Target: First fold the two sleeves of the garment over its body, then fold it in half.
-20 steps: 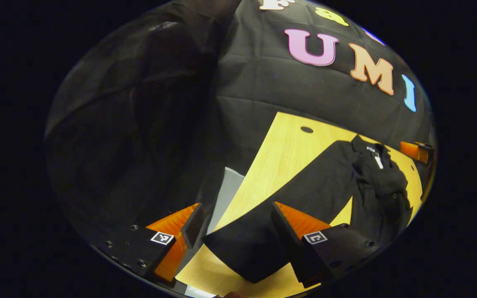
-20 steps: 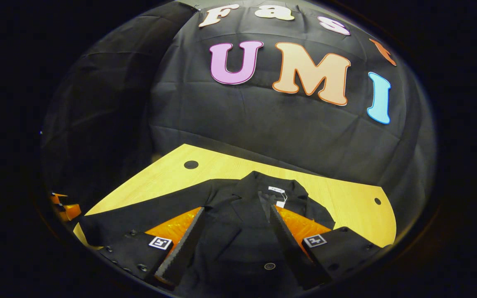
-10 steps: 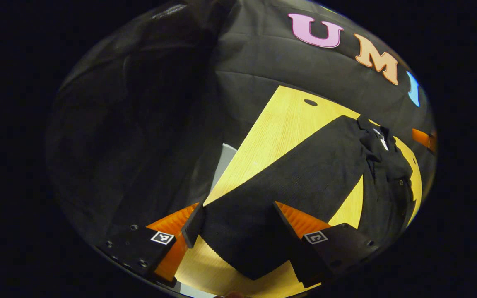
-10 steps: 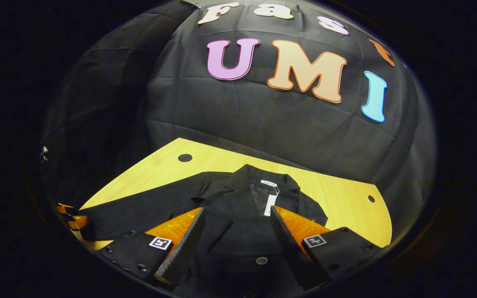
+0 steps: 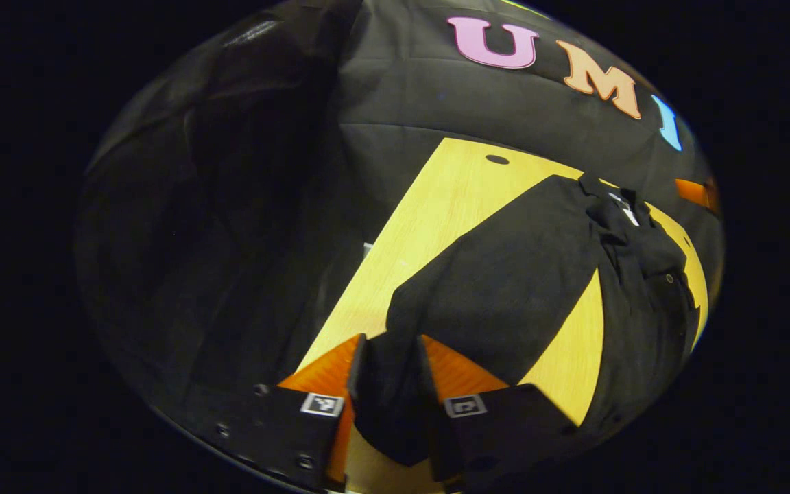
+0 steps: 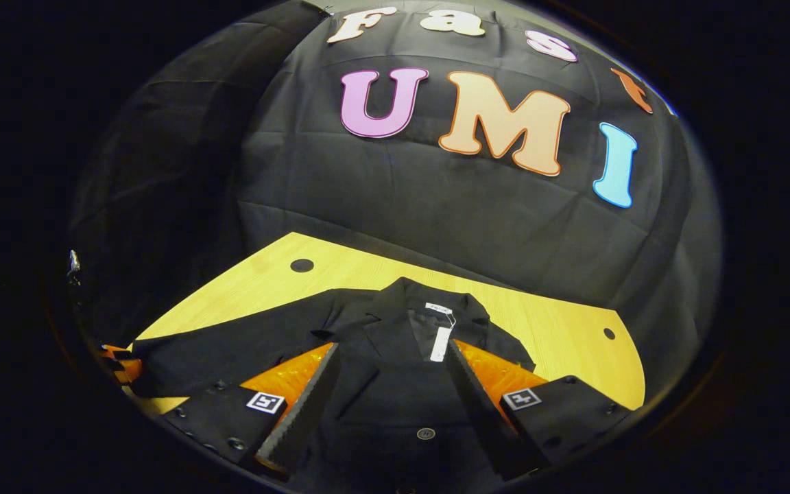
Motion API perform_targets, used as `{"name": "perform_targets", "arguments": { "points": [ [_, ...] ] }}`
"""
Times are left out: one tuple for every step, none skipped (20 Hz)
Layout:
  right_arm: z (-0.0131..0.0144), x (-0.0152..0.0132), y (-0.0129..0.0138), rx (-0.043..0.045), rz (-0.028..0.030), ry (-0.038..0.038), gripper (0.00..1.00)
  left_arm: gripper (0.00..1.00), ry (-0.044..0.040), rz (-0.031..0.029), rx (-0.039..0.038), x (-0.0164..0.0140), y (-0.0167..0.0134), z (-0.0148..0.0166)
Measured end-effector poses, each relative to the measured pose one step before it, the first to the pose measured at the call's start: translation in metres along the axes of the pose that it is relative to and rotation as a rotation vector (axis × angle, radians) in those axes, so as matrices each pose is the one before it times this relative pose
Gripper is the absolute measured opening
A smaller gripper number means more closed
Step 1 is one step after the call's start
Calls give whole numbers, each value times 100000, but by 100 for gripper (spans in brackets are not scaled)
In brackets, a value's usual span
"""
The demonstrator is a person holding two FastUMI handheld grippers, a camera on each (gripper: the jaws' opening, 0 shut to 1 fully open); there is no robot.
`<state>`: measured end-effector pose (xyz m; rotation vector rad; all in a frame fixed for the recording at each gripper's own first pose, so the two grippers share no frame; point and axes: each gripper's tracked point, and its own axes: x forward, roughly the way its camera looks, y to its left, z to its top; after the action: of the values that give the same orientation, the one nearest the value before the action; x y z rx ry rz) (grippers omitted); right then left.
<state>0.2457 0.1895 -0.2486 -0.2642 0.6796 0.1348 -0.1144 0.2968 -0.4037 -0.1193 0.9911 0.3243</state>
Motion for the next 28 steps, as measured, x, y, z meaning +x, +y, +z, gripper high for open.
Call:
{"name": "perform_targets", "arguments": {
  "points": [
    [-63,-90,-203,113,-85,-245,99,19,-746,-520,-578,162,-169,304],
    [-164,-209,-266,115,-263,-273,99,9,-90,-419,-2114,249,-75,27],
    [-70,-211,-412,136,-382,-160,100,0,-156,-1044,-2651,-29,-124,293],
    [-252,-183,-412,175,-295,11,99,0,62,-989,-2946,-48,-58,-71],
    [-52,-269,-452,205,-179,-112,99,0,1044,-1136,-4257,-79,92,167],
    [-57,-269,-578,219,-429,-485,100,0,743,-932,-4982,-262,15,96],
    [38,-321,-663,346,-342,-506,99,0,301,-754,-4171,-72,-129,451],
    [-7,-166,-535,570,-196,-925,99,0,-772,113,-1975,-277,-93,130],
    [38,-185,-624,703,-50,-703,100,0,-1585,3,-360,-267,-201,536],
    [-99,-221,-582,639,165,-344,99,0,-2755,-418,283,-467,-403,799],
    [5,-232,-634,504,-5,-282,99,0,-2688,-1111,303,-623,-732,1091],
    [-76,-312,-574,598,-78,-306,100,0,-2683,-1527,873,-515,-932,1326],
    [23,-357,-741,790,24,-634,100,0,-2756,-468,1742,-344,-767,1131],
    [-65,-329,-589,812,96,-618,99,0,-2044,-607,1859,-132,-732,929],
    [3,-453,-705,670,-78,-517,99,0,-2410,-779,1168,-194,-921,1137],
    [-216,-359,-781,561,-249,-530,97,0,-1886,-1451,462,-197,-1141,1226],
    [-32,-491,-821,779,-289,-729,99,0,-2023,-857,259,-203,-1020,1128],
    [-10,-389,-765,782,-340,-1029,99,0,-1794,-987,559,-2,-1015,838],
    [54,-373,-932,810,-550,-931,97,0,-2635,-488,1675,-21,-941,1135],
    [-154,-490,-1015,879,-778,-825,99,0,-2001,-724,1821,106,-781,772],
    [-32,-317,-845,905,-646,-467,100,0,-1493,-857,1666,5,-933,725],
    [-206,-423,-901,1200,-643,-385,99,0,-1610,-1452,1704,89,-1099,791],
    [-131,-380,-1004,1289,-952,-228,99,0,-1165,-1011,1678,153,-1071,723],
    [-232,-389,-976,1420,-951,-302,99,0,-1103,-1501,1722,159,-995,607],
    [-127,-381,-1055,1432,-837,-149,99,0,-1537,-1223,1774,124,-1110,907],
    [-174,-334,-1072,1311,-1100,-409,99,0,-1918,-1527,1649,299,-1130,728],
    [-144,-343,-1125,1123,-986,-72,99,0,-2308,-2040,1447,313,-1284,991],
    [-320,-299,-1045,1027,-1104,32,99,0,-848,-1716,1210,608,-1356,349]
  ]
}}
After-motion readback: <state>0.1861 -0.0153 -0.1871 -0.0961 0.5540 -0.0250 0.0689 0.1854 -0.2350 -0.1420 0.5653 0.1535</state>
